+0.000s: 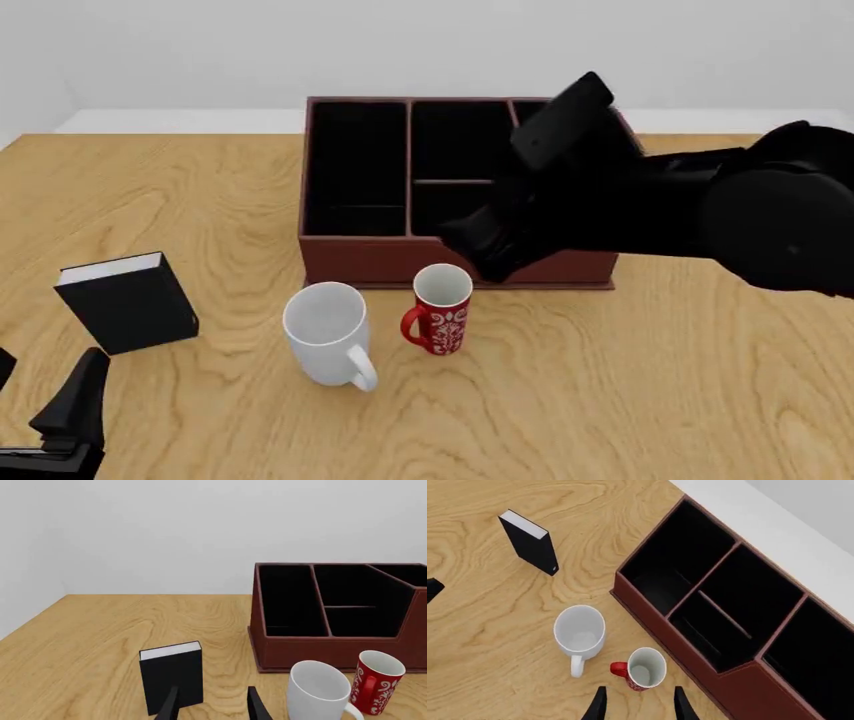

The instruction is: Pick up the white mug and place it to the right of the caddy.

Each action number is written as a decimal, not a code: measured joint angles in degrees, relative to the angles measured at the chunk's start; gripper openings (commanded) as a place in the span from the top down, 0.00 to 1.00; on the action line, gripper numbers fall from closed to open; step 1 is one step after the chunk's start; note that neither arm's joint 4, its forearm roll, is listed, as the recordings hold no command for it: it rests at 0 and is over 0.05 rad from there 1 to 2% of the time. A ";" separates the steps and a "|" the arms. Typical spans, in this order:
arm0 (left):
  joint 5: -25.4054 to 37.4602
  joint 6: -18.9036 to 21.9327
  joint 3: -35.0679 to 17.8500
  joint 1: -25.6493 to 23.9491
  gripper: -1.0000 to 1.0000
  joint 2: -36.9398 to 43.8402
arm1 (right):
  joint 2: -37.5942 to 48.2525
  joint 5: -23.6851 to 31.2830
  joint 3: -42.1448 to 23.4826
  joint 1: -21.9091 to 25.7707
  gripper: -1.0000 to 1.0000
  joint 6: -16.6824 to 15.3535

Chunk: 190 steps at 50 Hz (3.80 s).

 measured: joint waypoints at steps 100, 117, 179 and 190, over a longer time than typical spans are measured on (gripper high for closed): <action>0.00 0.00 0.00 0.00 0.00 0.00 | 19.81 -8.09 -3.36 12.33 0.00 11.21; 0.00 0.00 0.00 0.00 0.00 0.00 | 21.77 -9.29 -2.14 12.34 0.00 12.68; 0.00 0.00 0.00 0.00 0.00 0.00 | 28.13 -13.21 0.17 13.50 0.00 16.76; 0.00 0.00 0.00 0.00 0.00 0.00 | 28.65 -14.00 1.05 13.12 0.00 17.30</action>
